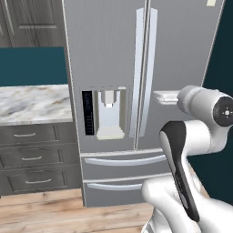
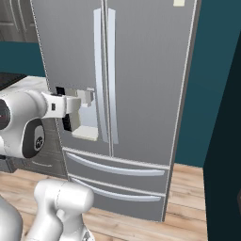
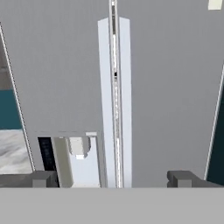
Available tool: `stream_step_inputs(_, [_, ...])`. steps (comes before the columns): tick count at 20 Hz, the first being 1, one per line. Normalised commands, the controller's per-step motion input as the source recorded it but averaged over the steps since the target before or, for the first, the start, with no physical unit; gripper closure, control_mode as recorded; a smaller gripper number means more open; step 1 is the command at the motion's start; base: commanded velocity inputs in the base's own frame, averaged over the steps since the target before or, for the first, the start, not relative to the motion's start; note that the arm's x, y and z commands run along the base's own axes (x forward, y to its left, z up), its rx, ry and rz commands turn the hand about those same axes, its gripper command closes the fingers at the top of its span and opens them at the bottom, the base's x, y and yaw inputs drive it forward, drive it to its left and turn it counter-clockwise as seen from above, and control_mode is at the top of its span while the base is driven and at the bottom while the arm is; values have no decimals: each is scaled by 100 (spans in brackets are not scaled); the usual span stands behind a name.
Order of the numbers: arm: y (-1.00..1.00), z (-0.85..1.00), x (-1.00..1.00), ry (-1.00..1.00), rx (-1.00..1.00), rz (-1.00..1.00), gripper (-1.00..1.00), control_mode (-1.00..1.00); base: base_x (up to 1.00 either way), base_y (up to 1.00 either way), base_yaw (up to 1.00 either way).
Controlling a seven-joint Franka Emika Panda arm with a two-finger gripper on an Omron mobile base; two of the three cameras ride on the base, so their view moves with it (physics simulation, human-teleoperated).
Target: Retrieve the fish from the fridge and place it on the saucepan with marinade on the stove.
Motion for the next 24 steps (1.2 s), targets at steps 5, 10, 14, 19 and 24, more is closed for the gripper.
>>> stream_step_inputs(5, [0, 0, 38, 0, 0, 0, -100, -100, 0, 0, 0])
stream_step_inputs(10, [0, 0, 37, 0, 0, 0, -100, -100, 0, 0, 0])
stream_step_inputs(14, [0, 0, 33, 2, 0, 0, -100, -100, 0, 0, 0])
stream_step_inputs(19, [0, 0, 39, 4, 0, 0, -100, -100, 0, 0, 0])
stream_step_inputs(24, [0, 0, 45, 3, 0, 0, -100, -100, 0, 0, 0])
